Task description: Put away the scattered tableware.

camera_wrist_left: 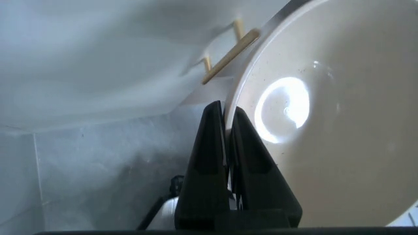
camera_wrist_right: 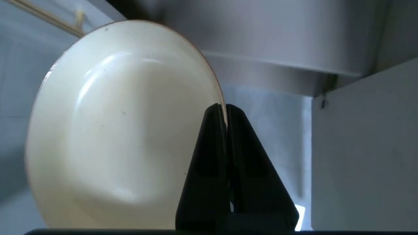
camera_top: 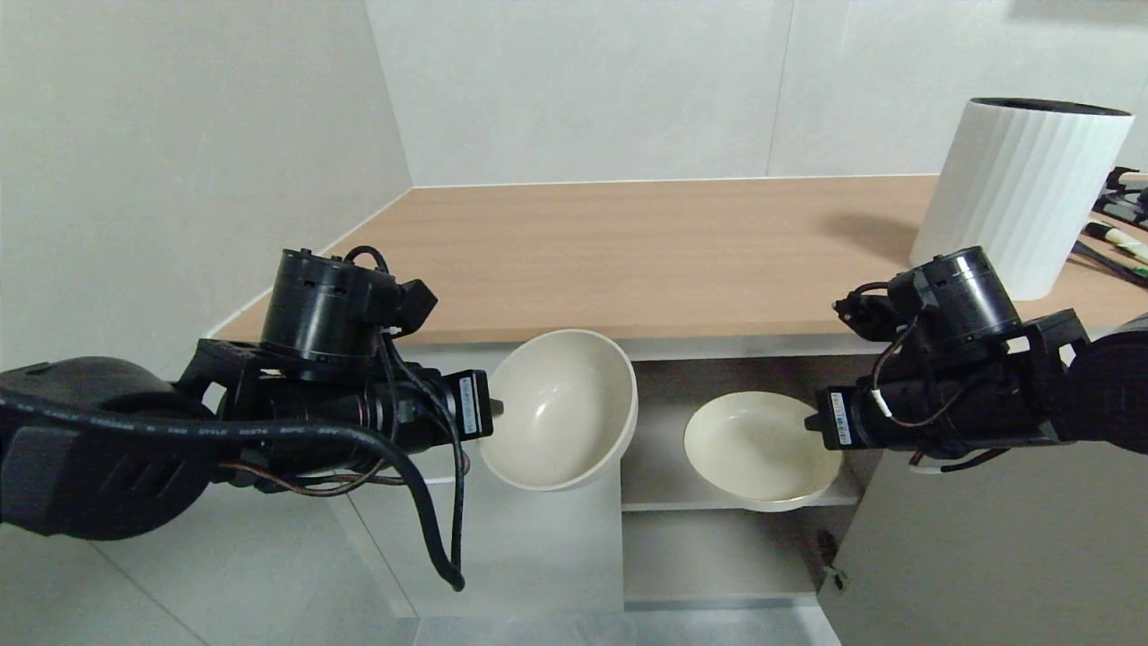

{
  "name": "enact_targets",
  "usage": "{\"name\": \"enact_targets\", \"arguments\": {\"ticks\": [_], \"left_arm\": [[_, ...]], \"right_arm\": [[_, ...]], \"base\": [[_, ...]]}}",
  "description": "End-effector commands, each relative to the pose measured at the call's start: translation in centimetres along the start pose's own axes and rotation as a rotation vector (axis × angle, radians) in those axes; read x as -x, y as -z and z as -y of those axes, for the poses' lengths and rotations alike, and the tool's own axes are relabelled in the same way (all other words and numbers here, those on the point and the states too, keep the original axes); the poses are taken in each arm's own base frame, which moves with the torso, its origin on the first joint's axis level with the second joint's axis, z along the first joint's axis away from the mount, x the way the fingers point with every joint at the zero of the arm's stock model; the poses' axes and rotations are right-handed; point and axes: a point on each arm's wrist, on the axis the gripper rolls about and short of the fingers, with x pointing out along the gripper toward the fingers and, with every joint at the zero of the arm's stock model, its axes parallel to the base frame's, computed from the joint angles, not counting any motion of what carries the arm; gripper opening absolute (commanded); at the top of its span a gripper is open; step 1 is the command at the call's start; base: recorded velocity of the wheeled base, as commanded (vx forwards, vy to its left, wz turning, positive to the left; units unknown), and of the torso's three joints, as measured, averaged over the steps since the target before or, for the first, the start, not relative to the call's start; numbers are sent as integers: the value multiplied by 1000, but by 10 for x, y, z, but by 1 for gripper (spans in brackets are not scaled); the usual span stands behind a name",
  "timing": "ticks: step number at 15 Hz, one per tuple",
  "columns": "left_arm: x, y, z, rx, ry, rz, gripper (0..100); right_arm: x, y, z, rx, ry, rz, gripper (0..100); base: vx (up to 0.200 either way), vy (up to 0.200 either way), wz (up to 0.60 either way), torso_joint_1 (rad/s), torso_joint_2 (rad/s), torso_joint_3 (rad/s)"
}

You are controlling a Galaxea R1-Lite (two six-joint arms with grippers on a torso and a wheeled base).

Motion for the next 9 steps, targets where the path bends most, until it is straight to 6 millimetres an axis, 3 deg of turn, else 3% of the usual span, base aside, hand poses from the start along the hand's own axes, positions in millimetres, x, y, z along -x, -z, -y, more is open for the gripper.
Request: {"name": "enact_targets", "arguments": {"ticks": [1, 9], "left_arm": [[-1, 0, 0, 0, -1, -1, 0], [-1, 0, 0, 0, -1, -1, 0]], "right_arm": [[-2, 1, 0, 1, 1, -5, 0], [-6, 2, 0, 4, 5, -17, 0]], "base": [[0, 0, 0, -154, 471, 305], [0, 0, 0, -104, 405, 287]]}}
